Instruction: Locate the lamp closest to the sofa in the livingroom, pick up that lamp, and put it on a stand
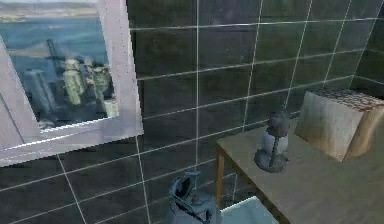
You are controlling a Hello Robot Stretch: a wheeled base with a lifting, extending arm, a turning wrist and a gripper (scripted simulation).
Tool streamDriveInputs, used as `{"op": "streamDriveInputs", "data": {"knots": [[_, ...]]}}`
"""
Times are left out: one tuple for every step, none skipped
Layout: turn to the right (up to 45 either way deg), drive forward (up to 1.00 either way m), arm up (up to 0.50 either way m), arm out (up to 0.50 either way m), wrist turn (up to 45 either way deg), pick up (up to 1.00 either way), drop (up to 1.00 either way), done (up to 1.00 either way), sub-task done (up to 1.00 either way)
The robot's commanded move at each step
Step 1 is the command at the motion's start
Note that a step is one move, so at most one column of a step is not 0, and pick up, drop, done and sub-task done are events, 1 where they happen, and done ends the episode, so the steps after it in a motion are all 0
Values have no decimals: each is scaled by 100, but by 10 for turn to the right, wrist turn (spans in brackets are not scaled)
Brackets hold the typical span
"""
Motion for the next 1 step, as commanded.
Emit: {"op": "streamDriveInputs", "data": {"knots": [[-450, 0, 0, 0, 0, 0, 0, 0, 0]]}}
